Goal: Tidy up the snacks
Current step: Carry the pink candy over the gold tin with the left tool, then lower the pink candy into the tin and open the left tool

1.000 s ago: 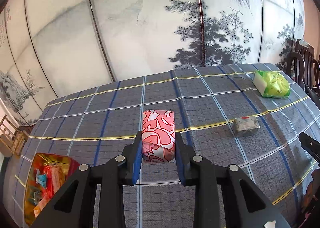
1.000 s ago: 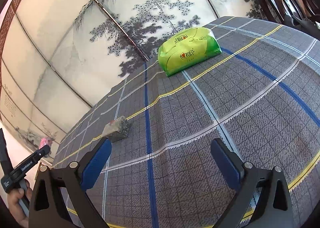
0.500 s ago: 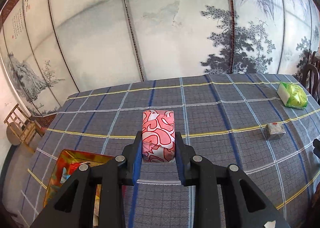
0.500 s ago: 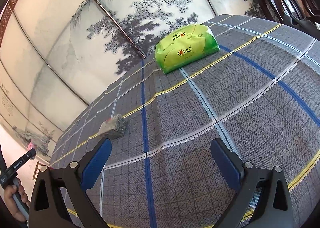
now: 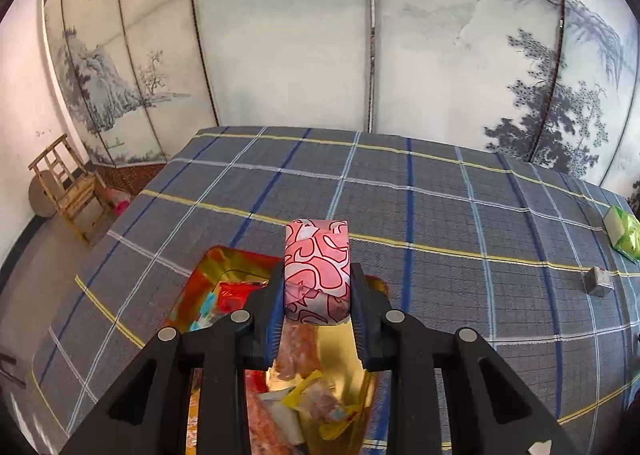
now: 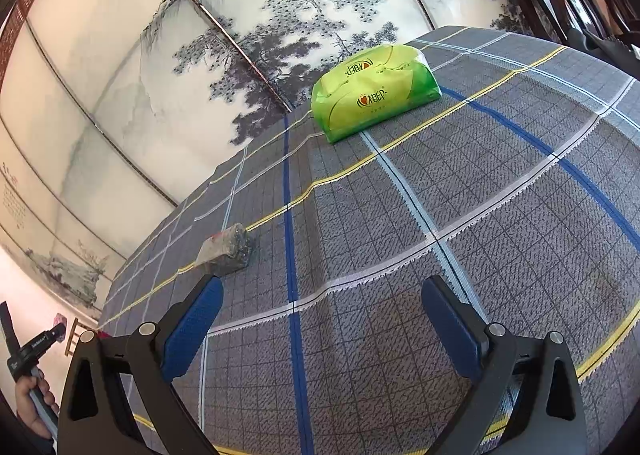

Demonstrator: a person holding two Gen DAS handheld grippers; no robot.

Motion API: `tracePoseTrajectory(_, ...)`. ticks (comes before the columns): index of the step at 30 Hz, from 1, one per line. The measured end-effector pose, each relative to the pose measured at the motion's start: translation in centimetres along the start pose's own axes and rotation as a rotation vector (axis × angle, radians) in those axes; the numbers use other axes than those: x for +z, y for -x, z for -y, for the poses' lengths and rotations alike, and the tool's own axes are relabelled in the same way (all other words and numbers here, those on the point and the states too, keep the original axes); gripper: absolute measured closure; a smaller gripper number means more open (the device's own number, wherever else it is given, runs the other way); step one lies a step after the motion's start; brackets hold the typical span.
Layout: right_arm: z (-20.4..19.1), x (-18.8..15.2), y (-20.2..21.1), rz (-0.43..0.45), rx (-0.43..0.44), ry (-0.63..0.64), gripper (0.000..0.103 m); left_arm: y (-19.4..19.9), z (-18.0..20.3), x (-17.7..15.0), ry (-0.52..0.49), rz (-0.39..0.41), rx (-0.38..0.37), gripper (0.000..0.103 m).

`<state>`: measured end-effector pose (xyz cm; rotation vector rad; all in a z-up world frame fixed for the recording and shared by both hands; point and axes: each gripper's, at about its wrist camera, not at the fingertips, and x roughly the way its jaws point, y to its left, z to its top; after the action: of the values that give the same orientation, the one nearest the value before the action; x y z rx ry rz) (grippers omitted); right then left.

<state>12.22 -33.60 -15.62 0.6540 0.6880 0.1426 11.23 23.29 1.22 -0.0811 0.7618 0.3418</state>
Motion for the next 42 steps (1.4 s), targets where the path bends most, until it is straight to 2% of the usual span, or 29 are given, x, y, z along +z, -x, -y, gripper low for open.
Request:
tracePoseTrajectory(4,-0.1,-0.1,0.0,0.0,-0.001,0.001,0.003,-0.6,-2.2,-0.4,-0.003,-0.01,0.037,0.078)
tracePoseTrajectory(10,-0.1,-0.1,0.0,-0.001,-0.002,0.002,0.003,-1.3,-4.2,-1.3,0.001,-0.048,0.032,0.078)
tracePoseTrajectory(15,-0.2,-0.1,0.0,-0.001,-0.003,0.001,0.003,-2.1,-4.7,-3.2,-0.029,-0.101,0.006,0.077)
tracePoseTrajectory(20,-0.3,-0.1,-0.1,-0.001,-0.003,0.001,0.003,-3.1,-5.6,-4.7,-0.041,-0.138,0.019,0.077)
tracePoseTrajectory(32,-0.4,-0.2,-0.1,-0.002,-0.006,0.004,0.002,-4.9,-6.8,-5.9,-0.031,-0.18,0.041,0.077)
tracePoseTrajectory(37,-0.5,-0.4,-0.3,-0.005,-0.009,0.008,0.001,-5.1,-6.9,-5.9,-0.031,-0.212,0.017,0.077)
tracePoseTrajectory(40,-0.6,-0.4,-0.4,-0.01,-0.014,0.016,0.0,-5.1,-7.1,-6.2,-0.033,-0.229,0.005,0.071)
tracePoseTrajectory(41,-0.6,-0.5,-0.4,-0.011,-0.017,0.019,0.0,-4.6,-7.2,-6.3,-0.034,-0.21,0.005,0.067)
tracePoseTrajectory(42,-0.6,-0.5,-0.5,-0.013,-0.02,0.021,0.0,-3.9,-7.3,-6.3,-0.039,-0.183,0.004,0.056)
